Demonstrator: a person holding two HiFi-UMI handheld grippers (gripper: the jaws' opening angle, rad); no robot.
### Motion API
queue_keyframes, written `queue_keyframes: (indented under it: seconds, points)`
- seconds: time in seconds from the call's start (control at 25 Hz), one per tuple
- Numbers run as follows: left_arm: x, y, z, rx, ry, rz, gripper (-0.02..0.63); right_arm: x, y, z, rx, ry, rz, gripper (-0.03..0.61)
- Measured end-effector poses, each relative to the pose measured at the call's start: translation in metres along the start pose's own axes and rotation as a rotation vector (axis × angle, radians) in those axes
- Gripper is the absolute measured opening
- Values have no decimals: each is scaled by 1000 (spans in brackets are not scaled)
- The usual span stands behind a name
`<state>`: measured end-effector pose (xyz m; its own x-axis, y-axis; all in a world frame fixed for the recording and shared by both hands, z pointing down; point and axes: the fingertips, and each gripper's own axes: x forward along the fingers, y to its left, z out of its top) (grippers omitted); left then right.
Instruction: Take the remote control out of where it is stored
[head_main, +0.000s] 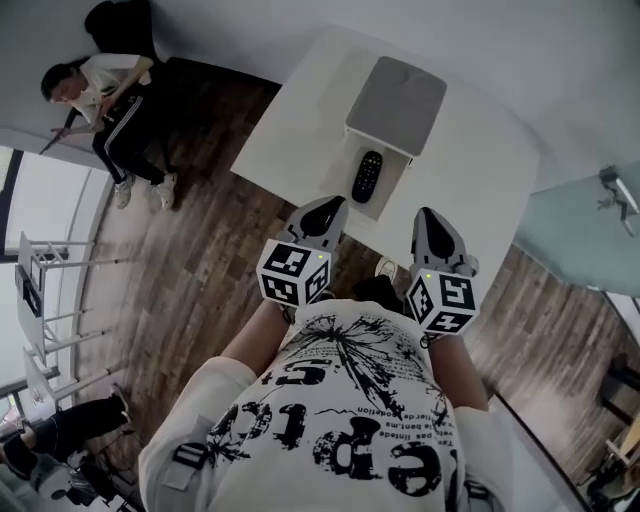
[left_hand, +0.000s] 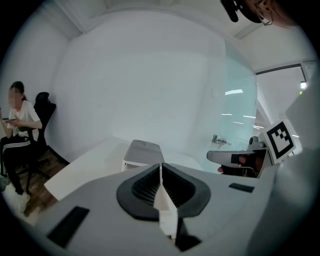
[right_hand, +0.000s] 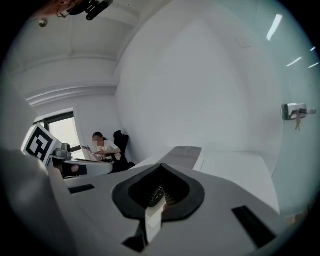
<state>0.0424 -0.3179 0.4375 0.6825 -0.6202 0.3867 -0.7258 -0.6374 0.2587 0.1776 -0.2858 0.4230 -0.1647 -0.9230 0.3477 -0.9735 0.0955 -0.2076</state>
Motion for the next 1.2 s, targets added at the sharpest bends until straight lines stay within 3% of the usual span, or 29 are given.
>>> queue_keyframes:
  seconds: [0.28,0.6,0.76,0.96,1.2]
  points:
    - [58,-14,-13,-33,81,100,9,23,-47,0,-51,56,110,0]
    - [94,7,-42,0,227,167,9,59,-74,-21,-48,135,105,0]
    - [117,19,-51,-15,293,137,12,76,-77,-25,-44,164,100,0]
    - [140,20,-66,-30,389,69,170,88,-80,-28,-36,187,74,0]
    - [165,38,-84,-70,471,85,291,99,-79,-34,-16,191,51,0]
